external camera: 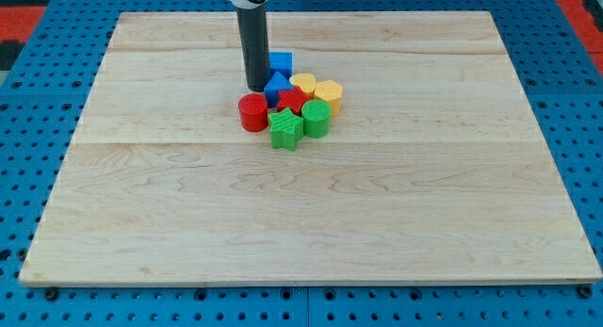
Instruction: Move red circle into the green star
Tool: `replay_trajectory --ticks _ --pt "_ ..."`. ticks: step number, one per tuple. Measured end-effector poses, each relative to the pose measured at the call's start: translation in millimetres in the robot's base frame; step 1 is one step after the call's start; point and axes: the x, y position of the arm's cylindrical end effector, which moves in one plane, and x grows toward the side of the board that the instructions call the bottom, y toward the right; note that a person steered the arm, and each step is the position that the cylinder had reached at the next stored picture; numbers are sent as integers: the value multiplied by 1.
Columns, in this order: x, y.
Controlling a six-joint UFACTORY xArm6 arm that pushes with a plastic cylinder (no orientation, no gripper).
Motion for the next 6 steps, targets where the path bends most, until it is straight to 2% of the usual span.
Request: replay_trajectory --ticks 1,3,4,6 --pt "-3 -35" --pt "1 -42" --pt "30 -42" --pt "32 -42"
